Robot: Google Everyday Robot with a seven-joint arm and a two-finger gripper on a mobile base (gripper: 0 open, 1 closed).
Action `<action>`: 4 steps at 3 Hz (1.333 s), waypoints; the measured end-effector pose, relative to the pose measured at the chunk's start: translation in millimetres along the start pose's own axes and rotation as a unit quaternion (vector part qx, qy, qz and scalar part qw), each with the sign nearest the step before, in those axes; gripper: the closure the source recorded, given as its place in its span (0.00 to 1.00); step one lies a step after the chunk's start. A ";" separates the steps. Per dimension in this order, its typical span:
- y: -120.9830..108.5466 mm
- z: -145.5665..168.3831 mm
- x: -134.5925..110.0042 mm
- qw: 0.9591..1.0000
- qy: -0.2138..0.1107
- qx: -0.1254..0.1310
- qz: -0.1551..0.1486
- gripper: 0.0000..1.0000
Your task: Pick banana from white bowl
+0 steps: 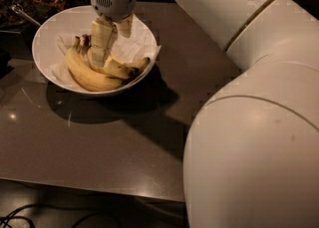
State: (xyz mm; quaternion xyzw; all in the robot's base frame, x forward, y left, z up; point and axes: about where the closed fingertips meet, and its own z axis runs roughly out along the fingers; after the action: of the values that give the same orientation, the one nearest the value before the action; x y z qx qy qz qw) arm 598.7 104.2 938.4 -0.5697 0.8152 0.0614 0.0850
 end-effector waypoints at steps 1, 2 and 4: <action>-8.9 8.9 -3.4 0.999 0.015 0.012 0.026 0.20; -16.0 17.6 -4.1 0.999 0.023 0.009 0.048 0.23; -28.7 29.8 -1.1 0.996 0.027 -0.006 0.087 0.33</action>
Offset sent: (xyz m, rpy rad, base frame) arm -0.0102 -0.0350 -0.0248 -0.1949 0.1702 -0.1363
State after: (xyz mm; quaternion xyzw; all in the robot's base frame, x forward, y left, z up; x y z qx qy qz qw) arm 628.1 101.2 909.4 -0.4982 0.8634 0.0586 0.0537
